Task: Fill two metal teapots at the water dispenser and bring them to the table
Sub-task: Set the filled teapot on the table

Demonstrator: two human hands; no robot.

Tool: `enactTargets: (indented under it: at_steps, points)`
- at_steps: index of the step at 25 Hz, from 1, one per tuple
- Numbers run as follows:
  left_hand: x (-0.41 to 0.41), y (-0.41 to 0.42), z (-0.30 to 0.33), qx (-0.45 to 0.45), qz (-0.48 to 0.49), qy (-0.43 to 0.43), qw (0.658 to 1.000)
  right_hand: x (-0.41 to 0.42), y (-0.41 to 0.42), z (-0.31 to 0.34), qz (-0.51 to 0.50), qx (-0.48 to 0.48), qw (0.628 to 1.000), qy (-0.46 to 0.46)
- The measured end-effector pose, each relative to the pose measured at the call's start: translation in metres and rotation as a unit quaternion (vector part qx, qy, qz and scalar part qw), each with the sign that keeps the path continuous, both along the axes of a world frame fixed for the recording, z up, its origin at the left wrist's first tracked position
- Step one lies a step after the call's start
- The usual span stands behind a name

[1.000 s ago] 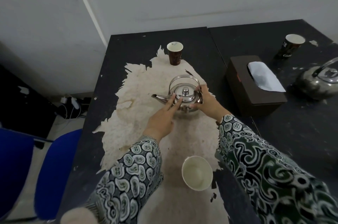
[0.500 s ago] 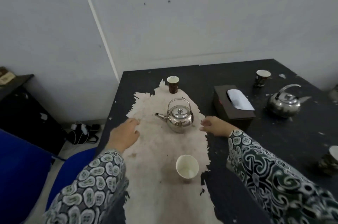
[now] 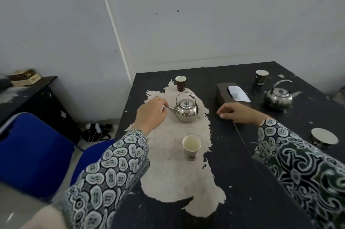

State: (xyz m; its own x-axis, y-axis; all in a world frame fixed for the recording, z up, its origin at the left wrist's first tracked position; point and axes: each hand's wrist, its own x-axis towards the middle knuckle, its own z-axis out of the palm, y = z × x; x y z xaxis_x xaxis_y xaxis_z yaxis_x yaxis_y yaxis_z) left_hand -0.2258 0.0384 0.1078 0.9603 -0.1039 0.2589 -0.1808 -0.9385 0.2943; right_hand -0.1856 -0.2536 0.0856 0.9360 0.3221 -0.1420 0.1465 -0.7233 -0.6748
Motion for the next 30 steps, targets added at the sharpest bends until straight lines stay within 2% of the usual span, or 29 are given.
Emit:
enactTargets:
  at_steps: [5,11,16,19,22,30]
  points:
    - [-0.016,-0.063,-0.005,-0.025,-0.041,-0.008,0.999,-0.027,-0.037,-0.002,0.026,-0.031,0.999,-0.033]
    - [0.008,-0.158,-0.03,-0.054,-0.041,-0.018,0.998,0.005,-0.131,-0.005,0.03,-0.038,0.996,-0.081]
    - [0.018,-0.251,-0.076,-0.038,-0.005,0.024,0.999,0.039,-0.23,-0.021,0.026,-0.028,0.995,-0.09]
    - [0.018,-0.284,-0.1,-0.029,0.017,0.079,0.996,0.057,-0.269,-0.034,0.0,-0.015,0.996,-0.088]
    - [0.022,-0.305,-0.121,-0.044,0.049,0.137,0.988,0.076,-0.297,-0.042,-0.029,-0.003,0.996,-0.083]
    - [0.055,-0.344,-0.167,-0.058,0.091,0.212,0.971,0.137,-0.341,-0.061,-0.134,0.026,0.985,-0.101]
